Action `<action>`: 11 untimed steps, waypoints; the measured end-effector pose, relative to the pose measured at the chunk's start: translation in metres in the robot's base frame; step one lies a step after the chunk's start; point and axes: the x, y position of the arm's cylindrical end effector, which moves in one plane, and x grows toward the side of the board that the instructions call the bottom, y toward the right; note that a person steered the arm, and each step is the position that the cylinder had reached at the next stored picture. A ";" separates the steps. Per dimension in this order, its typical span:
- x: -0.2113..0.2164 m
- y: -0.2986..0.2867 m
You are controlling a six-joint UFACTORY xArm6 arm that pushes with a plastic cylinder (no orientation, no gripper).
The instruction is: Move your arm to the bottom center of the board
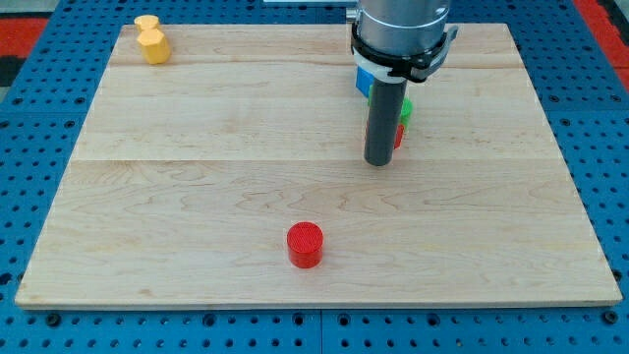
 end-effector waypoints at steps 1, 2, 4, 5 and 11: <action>0.014 0.000; 0.017 -0.011; 0.023 -0.120; 0.046 -0.158; 0.143 -0.105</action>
